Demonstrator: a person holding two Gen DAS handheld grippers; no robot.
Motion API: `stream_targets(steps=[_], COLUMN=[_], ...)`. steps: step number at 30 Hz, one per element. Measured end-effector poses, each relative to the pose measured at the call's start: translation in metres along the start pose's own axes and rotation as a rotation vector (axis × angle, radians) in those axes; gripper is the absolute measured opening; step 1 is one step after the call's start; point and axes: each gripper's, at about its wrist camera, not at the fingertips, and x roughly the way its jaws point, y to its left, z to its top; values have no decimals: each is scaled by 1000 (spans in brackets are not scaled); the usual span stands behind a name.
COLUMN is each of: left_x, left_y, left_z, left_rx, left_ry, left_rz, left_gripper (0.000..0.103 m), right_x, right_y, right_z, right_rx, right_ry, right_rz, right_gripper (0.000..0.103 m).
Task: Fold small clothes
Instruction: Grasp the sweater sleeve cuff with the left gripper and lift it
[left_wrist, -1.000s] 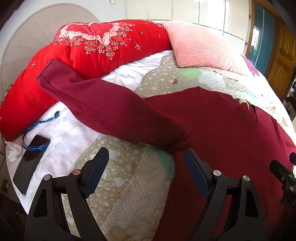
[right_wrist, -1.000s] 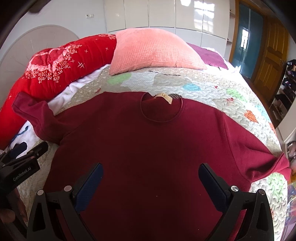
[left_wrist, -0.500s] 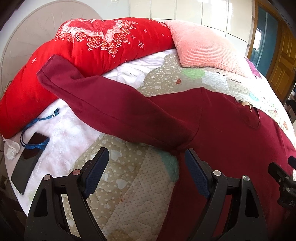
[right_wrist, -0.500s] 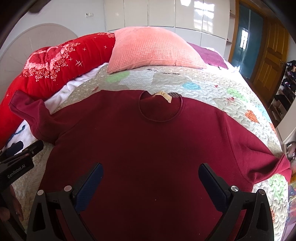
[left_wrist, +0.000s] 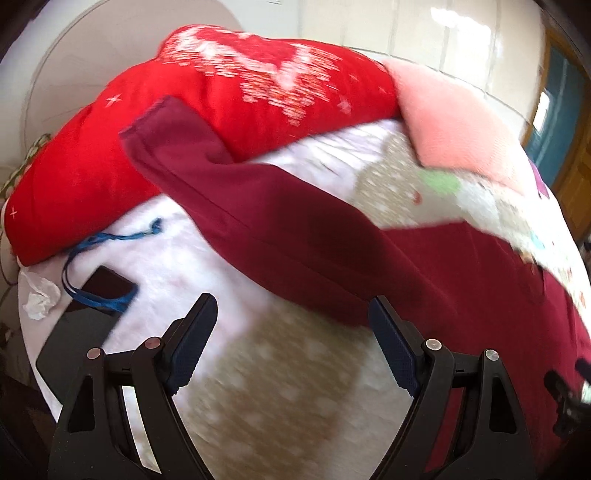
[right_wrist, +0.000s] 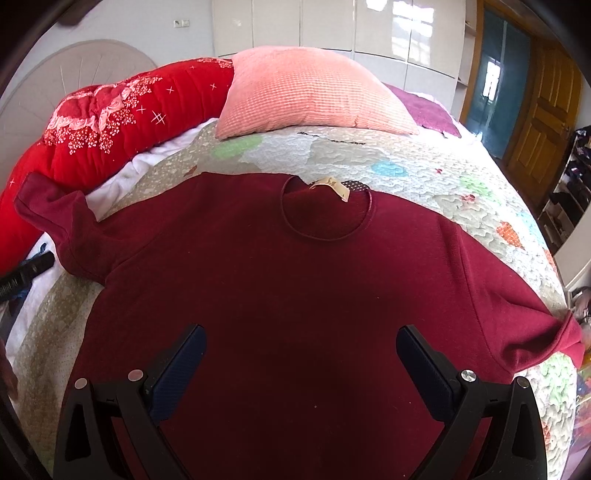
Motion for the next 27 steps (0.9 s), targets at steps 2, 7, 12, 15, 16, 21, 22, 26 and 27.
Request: stream_targets(steps=[2, 7, 12, 15, 16, 21, 22, 26, 27], left_x=[5, 27, 49, 60, 64, 81, 82, 79, 68], left_y=[18, 65, 104, 121, 125, 128, 128, 124, 117], left_z=[8, 31, 52, 63, 66, 84, 87, 98, 99], left_rx=[-57, -205, -365, -441, -451, -422, -411, -384, -357], left_ry=[-8, -33, -77, -119, -136, -160, -171, -134, -145], left_rz=[-4, -15, -54, -44, -39, -19, -36, -110, -137], left_gripper=[84, 84, 84, 84, 84, 74, 54, 11, 11], right_x=[2, 6, 6, 7, 8, 14, 15, 16, 15], right_y=[2, 5, 12, 16, 17, 20, 20, 14, 12], right_z=[1, 1, 1, 3, 3, 3, 3, 2, 1], right_rx=[-5, -4, -20, -33, -35, -47, -48, -38, -33], right_ry=[1, 13, 9, 12, 13, 33, 36, 40, 38], right_rz=[3, 24, 41, 49, 51, 56, 55, 51, 48], right_gripper=[103, 103, 103, 103, 103, 103, 103, 103, 103])
